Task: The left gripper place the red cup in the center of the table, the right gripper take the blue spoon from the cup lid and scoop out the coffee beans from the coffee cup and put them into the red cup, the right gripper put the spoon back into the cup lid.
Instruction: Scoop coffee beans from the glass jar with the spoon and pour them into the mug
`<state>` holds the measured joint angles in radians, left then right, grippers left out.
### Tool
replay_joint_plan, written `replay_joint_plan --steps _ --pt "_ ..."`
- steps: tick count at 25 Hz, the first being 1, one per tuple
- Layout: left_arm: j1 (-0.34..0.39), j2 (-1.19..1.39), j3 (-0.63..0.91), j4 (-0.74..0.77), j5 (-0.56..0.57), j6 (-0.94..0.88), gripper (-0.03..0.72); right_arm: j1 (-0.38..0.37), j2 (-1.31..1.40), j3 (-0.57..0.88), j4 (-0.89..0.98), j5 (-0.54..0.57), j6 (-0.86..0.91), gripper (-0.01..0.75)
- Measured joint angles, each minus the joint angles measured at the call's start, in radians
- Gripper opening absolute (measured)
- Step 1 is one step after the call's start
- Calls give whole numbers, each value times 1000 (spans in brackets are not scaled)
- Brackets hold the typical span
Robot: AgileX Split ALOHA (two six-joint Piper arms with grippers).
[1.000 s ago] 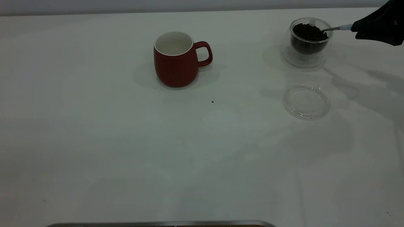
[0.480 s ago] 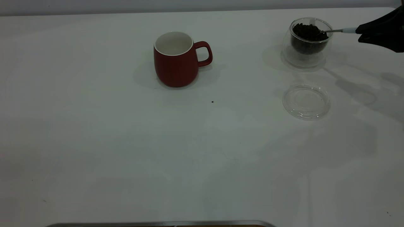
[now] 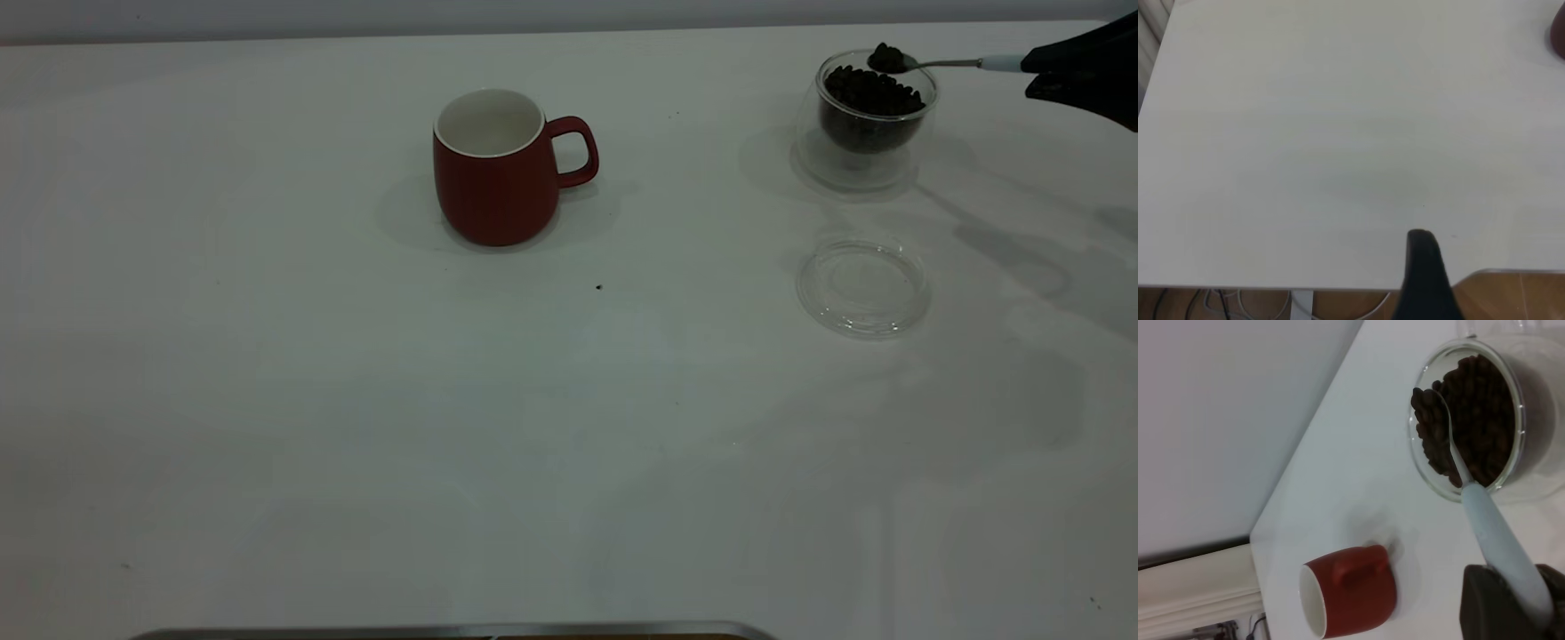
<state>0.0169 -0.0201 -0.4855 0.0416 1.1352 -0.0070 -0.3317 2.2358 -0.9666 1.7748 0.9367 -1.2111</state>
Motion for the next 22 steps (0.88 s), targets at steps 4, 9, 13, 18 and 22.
replay_joint_plan --steps 4,9,13,18,22 --pt "0 0 0 0 0 0 587 0 0 0 0 13 0 114" --pt "0 0 0 0 0 0 587 0 0 0 0 17 0 114" --pt "0 0 0 0 0 0 587 0 0 0 0 22 5 114" --pt "0 0 0 0 0 0 587 0 0 0 0 33 23 114" --pt "0 0 0 0 0 0 587 0 0 0 0 58 33 114"
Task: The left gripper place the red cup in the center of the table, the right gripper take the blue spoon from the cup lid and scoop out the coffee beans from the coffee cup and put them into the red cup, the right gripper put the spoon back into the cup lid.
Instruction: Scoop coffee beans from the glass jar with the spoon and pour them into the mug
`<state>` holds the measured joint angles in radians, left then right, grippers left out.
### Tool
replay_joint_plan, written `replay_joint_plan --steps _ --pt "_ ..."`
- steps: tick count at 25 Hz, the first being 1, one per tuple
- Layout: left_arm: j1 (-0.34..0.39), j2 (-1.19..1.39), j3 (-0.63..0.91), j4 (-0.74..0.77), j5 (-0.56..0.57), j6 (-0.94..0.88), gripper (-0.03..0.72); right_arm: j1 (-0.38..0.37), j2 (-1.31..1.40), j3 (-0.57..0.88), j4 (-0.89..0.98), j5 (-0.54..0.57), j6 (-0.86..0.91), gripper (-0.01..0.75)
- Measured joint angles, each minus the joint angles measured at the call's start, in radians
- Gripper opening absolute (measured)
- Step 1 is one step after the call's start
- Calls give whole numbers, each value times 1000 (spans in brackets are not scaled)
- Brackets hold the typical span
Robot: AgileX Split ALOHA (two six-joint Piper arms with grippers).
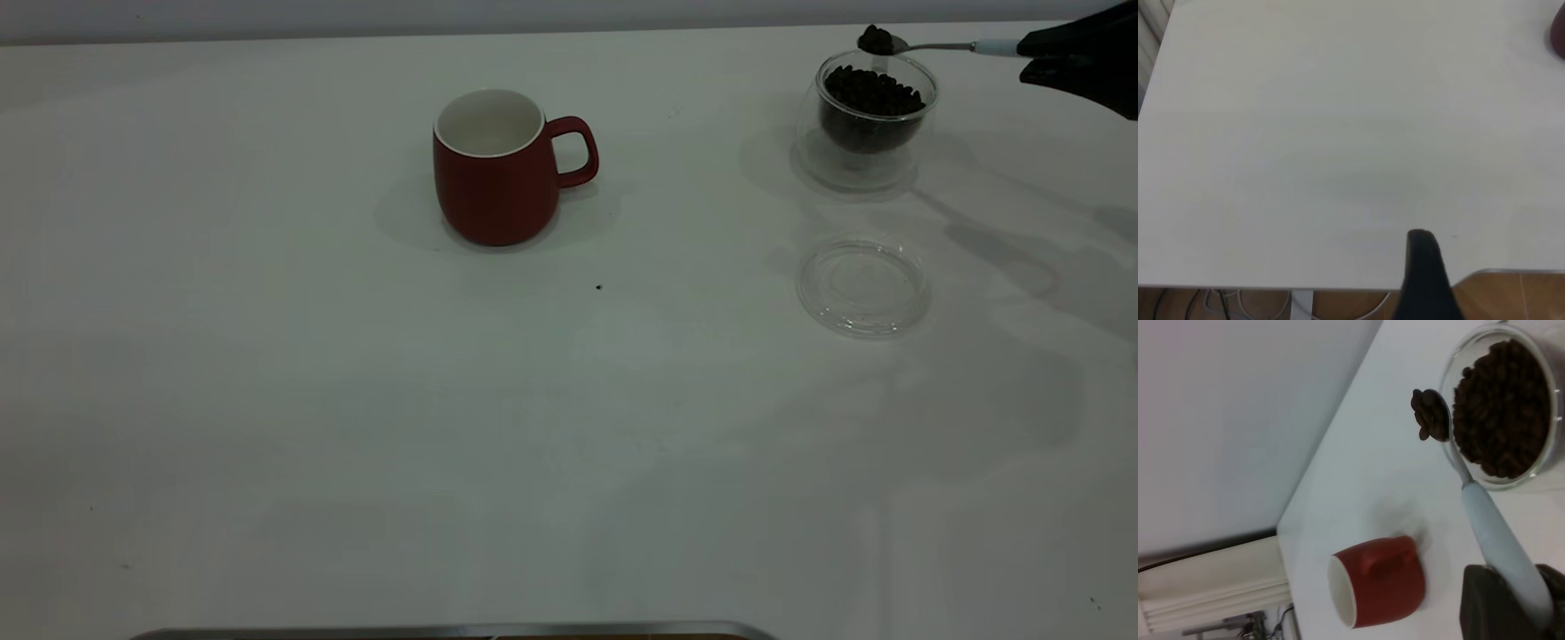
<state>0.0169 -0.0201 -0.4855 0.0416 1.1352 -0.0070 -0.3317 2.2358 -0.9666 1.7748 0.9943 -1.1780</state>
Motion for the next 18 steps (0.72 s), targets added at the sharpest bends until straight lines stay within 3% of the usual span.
replay_joint_plan --steps 18 --pt "0 0 0 0 0 0 587 25 0 0 0 136 -45 114"
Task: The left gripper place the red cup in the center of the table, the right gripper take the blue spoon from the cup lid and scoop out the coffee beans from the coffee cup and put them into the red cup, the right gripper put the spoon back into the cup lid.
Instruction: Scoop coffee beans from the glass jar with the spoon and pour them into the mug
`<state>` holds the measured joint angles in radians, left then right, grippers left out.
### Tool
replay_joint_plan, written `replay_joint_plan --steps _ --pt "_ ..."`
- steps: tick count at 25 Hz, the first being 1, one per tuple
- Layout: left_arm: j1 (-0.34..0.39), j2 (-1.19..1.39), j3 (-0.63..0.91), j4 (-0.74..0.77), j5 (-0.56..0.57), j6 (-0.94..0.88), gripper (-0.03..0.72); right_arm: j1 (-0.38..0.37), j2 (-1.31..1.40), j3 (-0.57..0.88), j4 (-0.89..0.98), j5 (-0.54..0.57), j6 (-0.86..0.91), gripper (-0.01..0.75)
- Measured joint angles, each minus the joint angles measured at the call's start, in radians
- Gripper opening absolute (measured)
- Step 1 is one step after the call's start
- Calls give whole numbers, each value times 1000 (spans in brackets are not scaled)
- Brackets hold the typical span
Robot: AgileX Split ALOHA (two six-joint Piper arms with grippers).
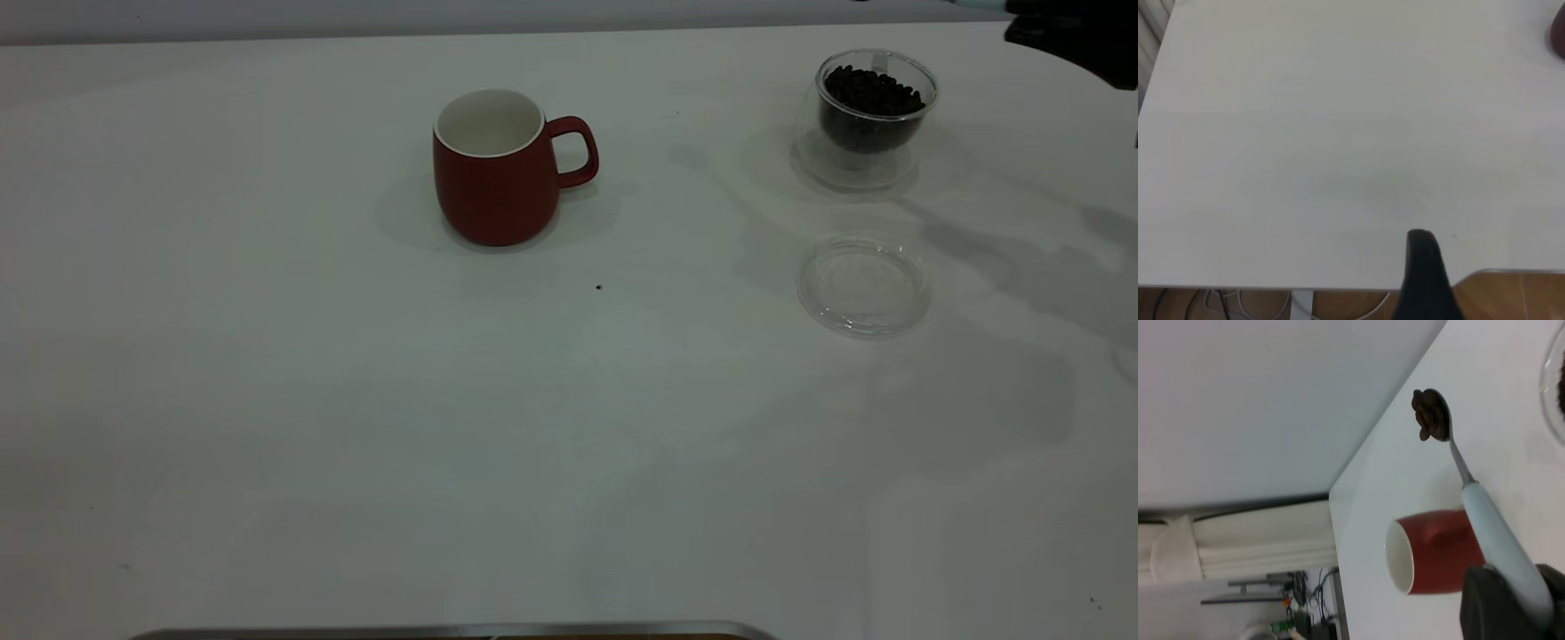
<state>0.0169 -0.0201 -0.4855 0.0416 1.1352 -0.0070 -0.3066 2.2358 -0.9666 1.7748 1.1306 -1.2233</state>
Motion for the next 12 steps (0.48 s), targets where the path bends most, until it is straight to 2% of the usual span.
replay_joint_plan --steps 12 --pt "0 0 0 0 0 0 587 178 0 0 0 1 -6 114"
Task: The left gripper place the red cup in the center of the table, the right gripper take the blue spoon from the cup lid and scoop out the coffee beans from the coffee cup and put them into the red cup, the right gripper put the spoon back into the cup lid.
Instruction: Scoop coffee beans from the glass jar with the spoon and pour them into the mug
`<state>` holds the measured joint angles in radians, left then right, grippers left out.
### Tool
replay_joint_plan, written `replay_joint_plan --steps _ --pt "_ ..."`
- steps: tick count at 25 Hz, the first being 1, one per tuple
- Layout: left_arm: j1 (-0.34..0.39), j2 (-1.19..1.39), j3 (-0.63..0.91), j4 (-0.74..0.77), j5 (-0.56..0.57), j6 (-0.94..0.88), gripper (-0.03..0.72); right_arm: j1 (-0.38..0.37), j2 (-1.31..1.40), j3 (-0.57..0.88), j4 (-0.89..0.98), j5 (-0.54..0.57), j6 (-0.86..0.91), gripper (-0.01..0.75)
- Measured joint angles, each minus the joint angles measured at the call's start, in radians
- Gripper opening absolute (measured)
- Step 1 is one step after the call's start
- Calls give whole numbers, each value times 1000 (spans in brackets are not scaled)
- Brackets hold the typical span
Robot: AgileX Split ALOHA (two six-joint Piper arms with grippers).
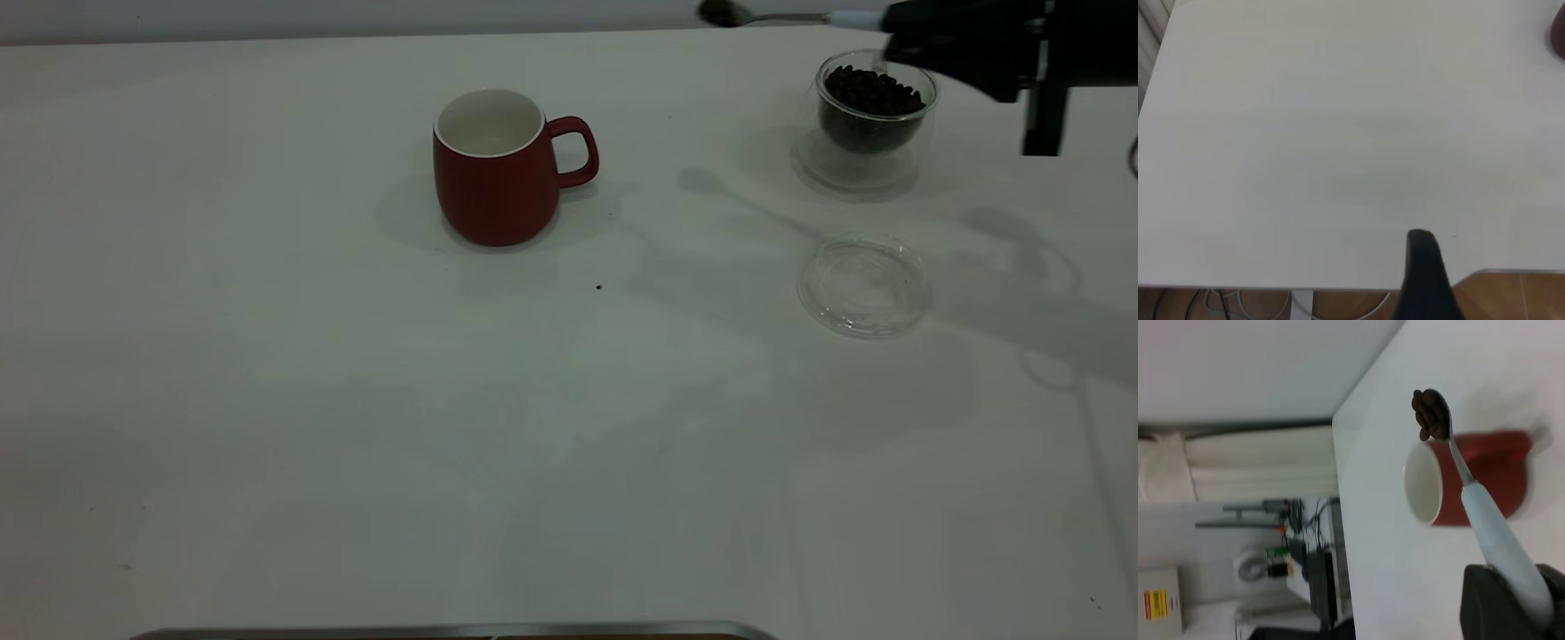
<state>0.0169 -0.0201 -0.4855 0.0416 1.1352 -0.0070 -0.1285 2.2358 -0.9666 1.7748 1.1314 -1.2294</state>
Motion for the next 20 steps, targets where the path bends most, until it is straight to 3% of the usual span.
replay_joint_plan --steps 20 --pt "0 0 0 0 0 0 587 230 0 -128 -8 -78 73 114"
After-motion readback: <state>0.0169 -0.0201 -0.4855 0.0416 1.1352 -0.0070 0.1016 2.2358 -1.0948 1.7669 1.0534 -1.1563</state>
